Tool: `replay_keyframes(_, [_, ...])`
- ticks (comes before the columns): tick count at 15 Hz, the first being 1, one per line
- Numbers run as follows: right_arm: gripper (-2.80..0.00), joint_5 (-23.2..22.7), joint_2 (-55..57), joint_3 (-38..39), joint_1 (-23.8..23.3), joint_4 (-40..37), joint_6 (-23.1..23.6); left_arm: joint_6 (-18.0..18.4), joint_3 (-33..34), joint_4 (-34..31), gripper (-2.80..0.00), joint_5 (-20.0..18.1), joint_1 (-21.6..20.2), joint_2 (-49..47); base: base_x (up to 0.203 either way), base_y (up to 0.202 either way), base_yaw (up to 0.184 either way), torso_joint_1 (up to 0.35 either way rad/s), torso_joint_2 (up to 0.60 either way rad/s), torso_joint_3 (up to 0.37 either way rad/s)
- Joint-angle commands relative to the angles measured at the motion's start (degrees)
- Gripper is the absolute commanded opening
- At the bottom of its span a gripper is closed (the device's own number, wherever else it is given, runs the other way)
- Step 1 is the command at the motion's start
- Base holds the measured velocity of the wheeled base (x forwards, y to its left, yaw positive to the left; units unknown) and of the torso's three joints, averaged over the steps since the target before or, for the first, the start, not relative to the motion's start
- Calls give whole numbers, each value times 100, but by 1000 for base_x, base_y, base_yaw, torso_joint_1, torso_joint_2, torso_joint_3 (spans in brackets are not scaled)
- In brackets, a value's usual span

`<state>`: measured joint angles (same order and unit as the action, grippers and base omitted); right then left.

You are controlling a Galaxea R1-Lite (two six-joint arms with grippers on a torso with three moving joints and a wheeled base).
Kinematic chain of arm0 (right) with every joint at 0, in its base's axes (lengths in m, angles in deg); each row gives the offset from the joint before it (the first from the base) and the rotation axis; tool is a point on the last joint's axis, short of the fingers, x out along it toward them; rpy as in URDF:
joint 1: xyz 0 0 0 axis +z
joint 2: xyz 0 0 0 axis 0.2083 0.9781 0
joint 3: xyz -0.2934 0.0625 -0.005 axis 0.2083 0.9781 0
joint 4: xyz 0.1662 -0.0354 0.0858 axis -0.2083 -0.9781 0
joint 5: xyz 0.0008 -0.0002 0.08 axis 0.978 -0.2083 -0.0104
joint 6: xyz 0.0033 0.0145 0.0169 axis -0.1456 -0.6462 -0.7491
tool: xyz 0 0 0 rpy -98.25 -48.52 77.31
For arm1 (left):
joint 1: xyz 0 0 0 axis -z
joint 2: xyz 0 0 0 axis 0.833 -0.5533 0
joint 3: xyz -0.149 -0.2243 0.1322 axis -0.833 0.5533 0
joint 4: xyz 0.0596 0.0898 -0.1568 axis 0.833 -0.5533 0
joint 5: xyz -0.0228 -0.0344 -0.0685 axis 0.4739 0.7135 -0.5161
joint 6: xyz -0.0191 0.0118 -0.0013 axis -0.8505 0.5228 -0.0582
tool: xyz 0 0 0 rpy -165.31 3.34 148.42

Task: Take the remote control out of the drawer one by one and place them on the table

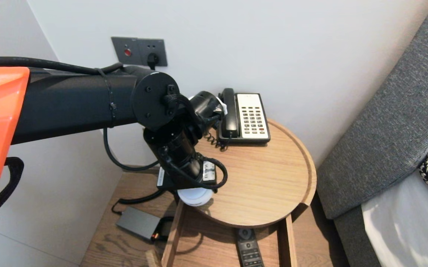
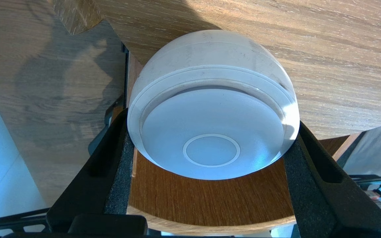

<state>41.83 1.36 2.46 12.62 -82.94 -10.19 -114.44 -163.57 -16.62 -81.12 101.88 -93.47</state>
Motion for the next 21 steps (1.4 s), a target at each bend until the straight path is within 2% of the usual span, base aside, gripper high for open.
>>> replay_keyframes(1, [-280,1,4,149,2,3,-1,-33,3,-32,-280,26,0,1,0,0,0,0,0,0])
replay_keyframes(4, [-280,0,4,149,2,3,-1,-17,3,3,-280,29,5,54,0,0,0,0,0,0])
replay_keyframes(5, [-280,0,4,149,2,3,-1,19,3,72,-221,29,-3,62,0,0,0,0,0,0])
replay_keyframes(6, [-280,0,4,149,2,3,-1,62,3,83,0,29,-4,71,0,0,0,0,0,0])
replay_keyframes(14, [-280,0,4,149,2,3,-1,62,3,149,0,29,5,207,0,0,0,0,0,0])
replay_keyframes(18, [-280,0,4,149,2,3,-1,66,14,74,0,24,71,720,0,0,0,0,0,0])
replay_keyframes(21, [-280,0,4,149,2,3,-1,60,30,-284,0,-19,145,1272,0,0,0,0,0,0])
